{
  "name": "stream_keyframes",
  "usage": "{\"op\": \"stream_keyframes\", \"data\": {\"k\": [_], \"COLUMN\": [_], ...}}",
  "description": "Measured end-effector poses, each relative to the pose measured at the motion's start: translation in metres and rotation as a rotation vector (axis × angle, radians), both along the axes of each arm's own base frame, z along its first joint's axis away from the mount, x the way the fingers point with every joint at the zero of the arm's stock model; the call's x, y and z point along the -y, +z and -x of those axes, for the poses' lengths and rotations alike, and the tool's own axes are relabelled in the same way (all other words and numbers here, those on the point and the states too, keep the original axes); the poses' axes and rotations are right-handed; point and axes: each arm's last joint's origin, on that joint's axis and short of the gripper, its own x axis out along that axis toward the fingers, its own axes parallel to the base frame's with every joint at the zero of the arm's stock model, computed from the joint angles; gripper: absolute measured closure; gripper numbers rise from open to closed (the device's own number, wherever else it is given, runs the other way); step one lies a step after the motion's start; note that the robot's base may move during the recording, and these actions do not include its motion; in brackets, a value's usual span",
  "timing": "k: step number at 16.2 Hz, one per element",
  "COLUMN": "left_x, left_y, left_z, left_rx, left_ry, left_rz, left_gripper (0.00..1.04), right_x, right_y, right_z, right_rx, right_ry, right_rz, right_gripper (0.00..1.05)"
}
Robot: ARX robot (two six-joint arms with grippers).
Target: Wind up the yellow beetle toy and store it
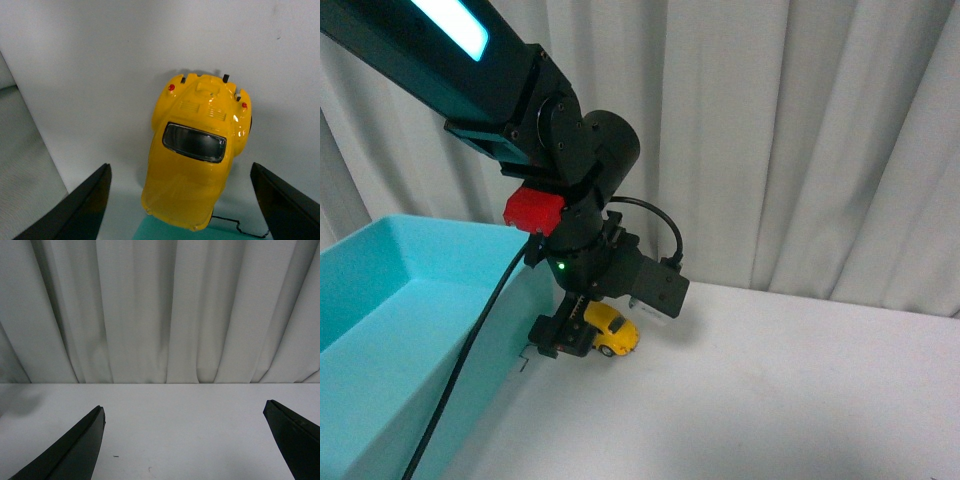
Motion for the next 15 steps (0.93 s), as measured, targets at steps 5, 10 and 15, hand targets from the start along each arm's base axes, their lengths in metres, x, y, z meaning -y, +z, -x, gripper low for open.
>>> {"op": "stream_keyframes", "data": {"k": [5, 10, 15], "left_x": [0.014, -0.041, -0.145], "left_y": [0.018, 0.163, 0.185], "left_z": [0.007, 0.037, 0.079], "left_rx": [-0.053, 0.228, 0.365], "left_ry": [-0.066, 0.126, 0.526], "left_rz": [0.149, 0.696, 0.776], "left_gripper": [0.72, 0.73, 0.73], "right_x": [0.000, 0.000, 0.000], "right_y": [0.000, 0.000, 0.000], "right_z": [0.000, 0.000, 0.000], "right_rx": [0.000, 0.000, 0.000], "right_ry": [0.000, 0.000, 0.000], "right_rz": [0.000, 0.000, 0.000], "right_gripper": [0.07, 0.07, 0.07]}}
